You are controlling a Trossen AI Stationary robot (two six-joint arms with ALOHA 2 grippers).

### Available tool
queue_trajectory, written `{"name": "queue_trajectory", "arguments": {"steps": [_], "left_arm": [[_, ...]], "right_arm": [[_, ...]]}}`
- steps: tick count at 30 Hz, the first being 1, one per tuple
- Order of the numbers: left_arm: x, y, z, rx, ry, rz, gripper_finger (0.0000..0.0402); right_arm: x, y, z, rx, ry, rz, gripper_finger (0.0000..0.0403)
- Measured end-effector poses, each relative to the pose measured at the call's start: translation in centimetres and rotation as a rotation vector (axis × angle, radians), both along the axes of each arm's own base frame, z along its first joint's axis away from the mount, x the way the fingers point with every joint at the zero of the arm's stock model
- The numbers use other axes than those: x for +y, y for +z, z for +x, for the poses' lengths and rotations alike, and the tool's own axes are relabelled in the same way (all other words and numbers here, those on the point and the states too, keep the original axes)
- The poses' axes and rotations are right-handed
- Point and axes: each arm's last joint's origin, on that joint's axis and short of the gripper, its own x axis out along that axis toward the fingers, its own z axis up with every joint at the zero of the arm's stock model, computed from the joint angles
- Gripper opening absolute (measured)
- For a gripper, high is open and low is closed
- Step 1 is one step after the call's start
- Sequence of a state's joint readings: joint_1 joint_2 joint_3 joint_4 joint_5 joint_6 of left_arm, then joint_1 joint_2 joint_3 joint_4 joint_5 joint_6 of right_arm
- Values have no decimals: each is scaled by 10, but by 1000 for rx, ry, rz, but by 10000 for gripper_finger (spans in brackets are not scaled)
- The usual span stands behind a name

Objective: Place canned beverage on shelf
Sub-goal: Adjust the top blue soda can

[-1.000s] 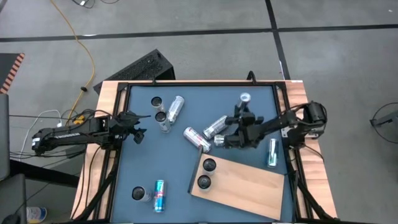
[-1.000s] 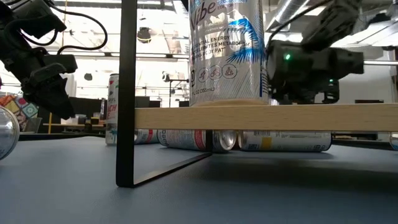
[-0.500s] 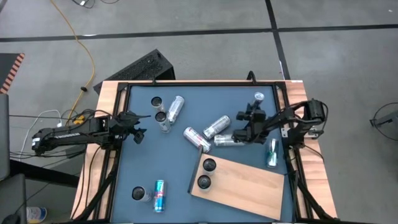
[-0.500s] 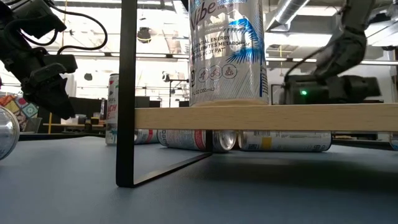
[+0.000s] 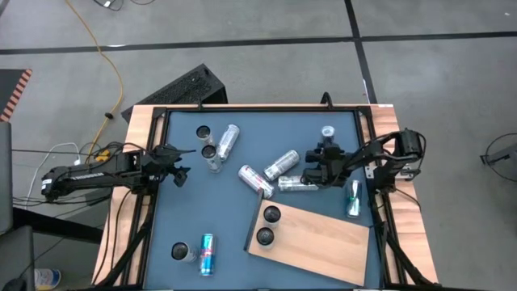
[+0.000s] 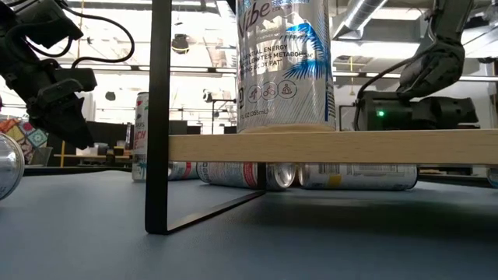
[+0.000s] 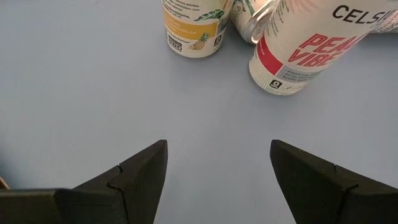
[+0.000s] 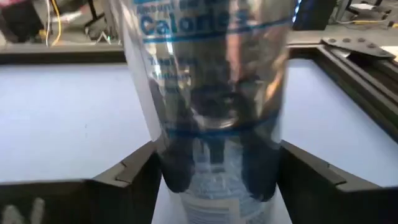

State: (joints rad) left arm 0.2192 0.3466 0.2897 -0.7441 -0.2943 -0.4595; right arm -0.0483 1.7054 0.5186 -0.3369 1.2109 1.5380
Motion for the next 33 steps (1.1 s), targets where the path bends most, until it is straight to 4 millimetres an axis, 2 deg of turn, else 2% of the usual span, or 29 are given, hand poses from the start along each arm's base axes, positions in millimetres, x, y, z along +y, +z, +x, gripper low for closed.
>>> {"name": "queue_trajectory", "arguments": {"steps": [15, 25, 33], "left_arm": [[0, 0, 0, 0, 0, 0, 270], [0, 0, 0, 0, 0, 0, 270], [0, 0, 0, 0, 0, 0, 270]], "right_arm": [[19, 6, 10, 34, 87, 91, 281], [28, 24, 25, 128, 118, 113, 281], [37, 43, 29, 86, 164, 167, 281]]}}
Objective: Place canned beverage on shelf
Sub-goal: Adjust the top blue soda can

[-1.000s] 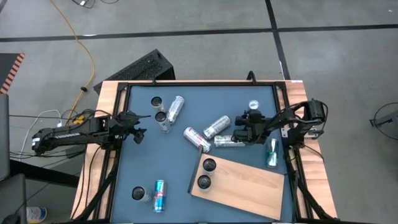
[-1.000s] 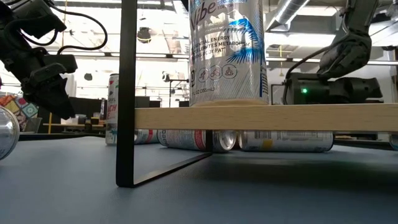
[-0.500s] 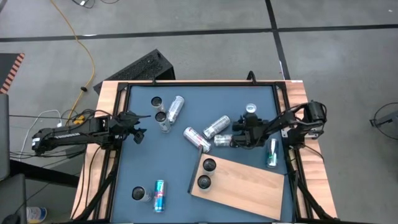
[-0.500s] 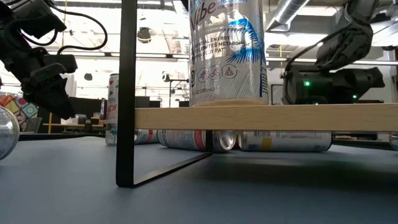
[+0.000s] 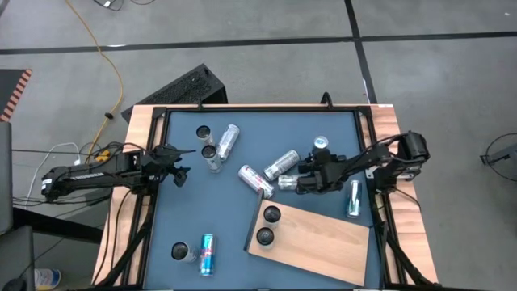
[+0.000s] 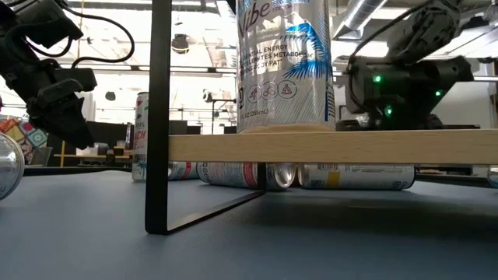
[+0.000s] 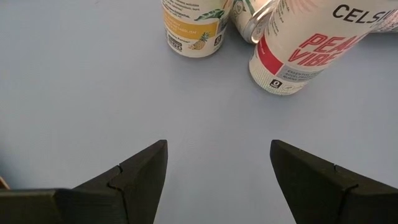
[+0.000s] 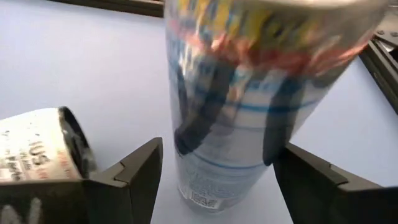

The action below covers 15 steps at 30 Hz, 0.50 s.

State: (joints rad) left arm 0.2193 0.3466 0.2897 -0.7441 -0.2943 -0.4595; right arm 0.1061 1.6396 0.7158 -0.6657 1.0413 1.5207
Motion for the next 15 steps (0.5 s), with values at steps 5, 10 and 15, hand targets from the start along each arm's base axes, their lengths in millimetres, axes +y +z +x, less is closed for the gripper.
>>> {"name": "queue_trajectory", "arguments": {"steps": [5, 10, 15], "left_arm": [[0, 0, 0, 0, 0, 0, 270], [0, 0, 0, 0, 0, 0, 270], [0, 0, 0, 0, 0, 0, 270]], "right_arm": [[4, 21, -7, -37, 30, 0, 281], [7, 44, -15, -58, 89, 1, 281], [11, 68, -24, -66, 189, -10, 281]]}}
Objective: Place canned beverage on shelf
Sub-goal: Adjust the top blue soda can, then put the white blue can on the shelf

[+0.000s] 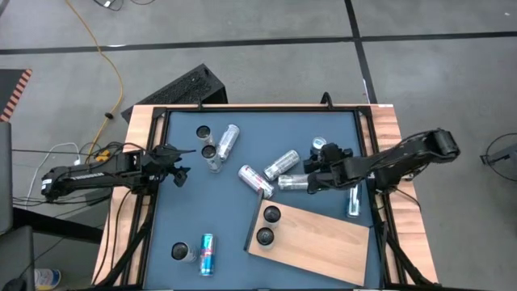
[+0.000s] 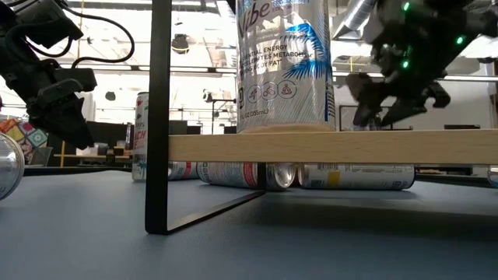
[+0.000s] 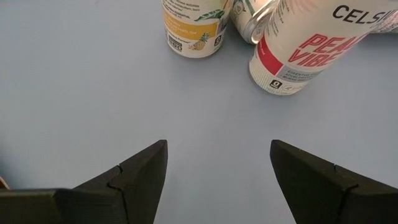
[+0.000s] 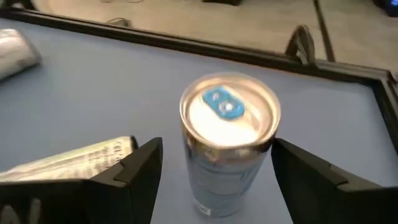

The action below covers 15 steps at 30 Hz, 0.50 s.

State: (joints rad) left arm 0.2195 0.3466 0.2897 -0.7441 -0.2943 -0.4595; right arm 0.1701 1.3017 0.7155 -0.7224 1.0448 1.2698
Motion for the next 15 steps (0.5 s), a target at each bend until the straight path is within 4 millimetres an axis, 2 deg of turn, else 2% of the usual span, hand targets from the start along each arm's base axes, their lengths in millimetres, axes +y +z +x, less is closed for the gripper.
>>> {"name": "queue_trajectory", "arguments": {"steps": [6, 10, 15], "left_arm": [[0, 0, 0, 0, 0, 0, 270], [0, 0, 0, 0, 0, 0, 270], [0, 0, 0, 0, 0, 0, 270]], "right_arm": [[13, 31, -4, 72, 306, -36, 281], [18, 50, 2, 34, 548, -29, 281], [12, 69, 13, 1, 677, -90, 281]]}}
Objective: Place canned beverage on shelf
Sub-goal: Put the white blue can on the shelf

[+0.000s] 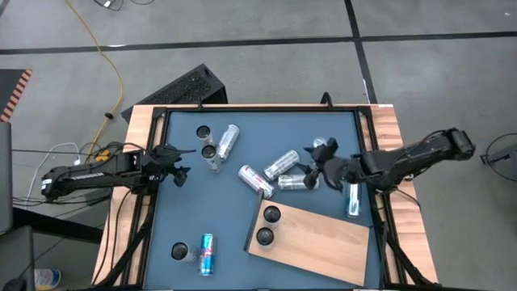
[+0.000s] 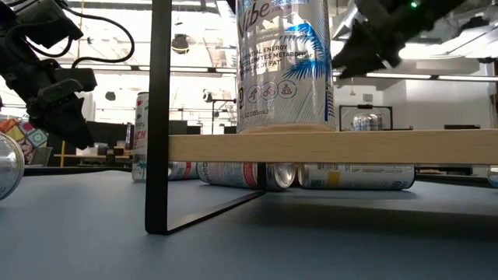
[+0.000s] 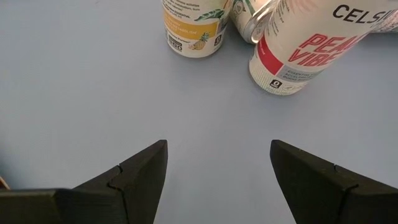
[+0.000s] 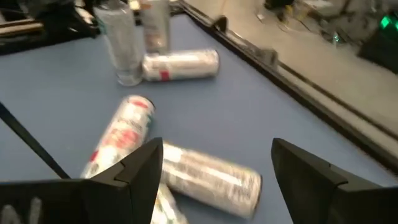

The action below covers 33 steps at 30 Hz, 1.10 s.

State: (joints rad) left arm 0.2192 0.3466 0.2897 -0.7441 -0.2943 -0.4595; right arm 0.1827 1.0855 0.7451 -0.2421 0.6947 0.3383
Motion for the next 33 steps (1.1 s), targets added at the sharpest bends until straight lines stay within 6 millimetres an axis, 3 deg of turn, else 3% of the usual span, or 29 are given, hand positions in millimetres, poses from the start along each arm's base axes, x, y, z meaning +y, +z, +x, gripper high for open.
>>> {"name": "queue_trajectory", "arguments": {"steps": [9, 13, 19, 22, 27, 33], "left_arm": [[0, 0, 0, 0, 1, 0, 270], [0, 0, 0, 0, 0, 0, 270], [0, 0, 0, 1, 0, 0, 270], [0, 0, 0, 0, 0, 0, 270], [0, 0, 0, 0, 0, 0, 270], [0, 0, 0, 0, 0, 0, 270]], "right_arm": [[-15, 37, 47, 142, 160, -80, 281], [-9, 61, 77, 56, 270, -30, 281], [48, 96, 114, -58, 527, -46, 281], [83, 105, 132, -85, 549, -84, 281], [131, 94, 174, -63, 531, -153, 281], [165, 78, 232, -98, 552, -189, 281]]}}
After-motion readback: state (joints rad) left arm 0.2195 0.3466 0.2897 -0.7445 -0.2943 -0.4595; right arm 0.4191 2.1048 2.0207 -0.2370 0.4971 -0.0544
